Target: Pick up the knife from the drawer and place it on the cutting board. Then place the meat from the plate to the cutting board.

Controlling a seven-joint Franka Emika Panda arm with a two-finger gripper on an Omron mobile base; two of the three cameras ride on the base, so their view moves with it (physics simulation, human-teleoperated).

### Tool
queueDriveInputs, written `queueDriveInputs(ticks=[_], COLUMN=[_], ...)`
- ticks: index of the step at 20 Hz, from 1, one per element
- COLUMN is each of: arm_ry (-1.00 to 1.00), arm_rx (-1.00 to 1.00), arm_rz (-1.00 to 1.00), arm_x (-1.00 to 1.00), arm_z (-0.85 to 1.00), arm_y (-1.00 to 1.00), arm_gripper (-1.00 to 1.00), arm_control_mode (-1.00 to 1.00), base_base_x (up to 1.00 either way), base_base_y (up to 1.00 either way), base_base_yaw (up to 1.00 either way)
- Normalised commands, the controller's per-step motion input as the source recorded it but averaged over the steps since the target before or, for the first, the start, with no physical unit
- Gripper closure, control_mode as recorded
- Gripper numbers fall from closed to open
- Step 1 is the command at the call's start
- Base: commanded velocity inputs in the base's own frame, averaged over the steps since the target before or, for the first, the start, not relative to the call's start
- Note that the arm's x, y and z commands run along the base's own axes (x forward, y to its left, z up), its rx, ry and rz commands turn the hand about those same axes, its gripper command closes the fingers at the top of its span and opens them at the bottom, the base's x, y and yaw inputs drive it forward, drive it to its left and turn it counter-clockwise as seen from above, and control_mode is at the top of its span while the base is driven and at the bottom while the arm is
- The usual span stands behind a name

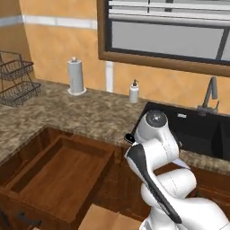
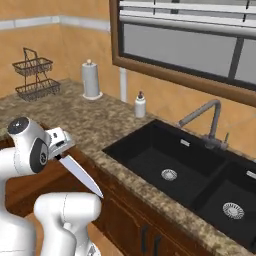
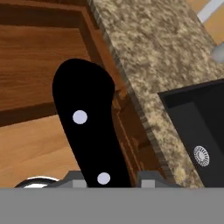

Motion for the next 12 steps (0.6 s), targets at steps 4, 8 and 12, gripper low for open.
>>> queueDriveInputs(ticks=[4,8,12], arm_ry=[0.00,0.00,0.00], arm_rx=[0.00,0.00,0.00], arm_rz=[0.00,0.00,0.00], arm_x=[0.00,0.00,0.00], arm_z=[0.00,0.00,0.00], arm_y=[0.00,0.00,0.00], arm_gripper=[1.00,1.00,1.00], arm_control_mode=[1.00,1.00,1.00], base_base_x=[-0.13,-0.03,-0.01], base_base_y=[0.01,-0.03,-0.34], base_base_yaw=[-0.99,-0.97,-0.88])
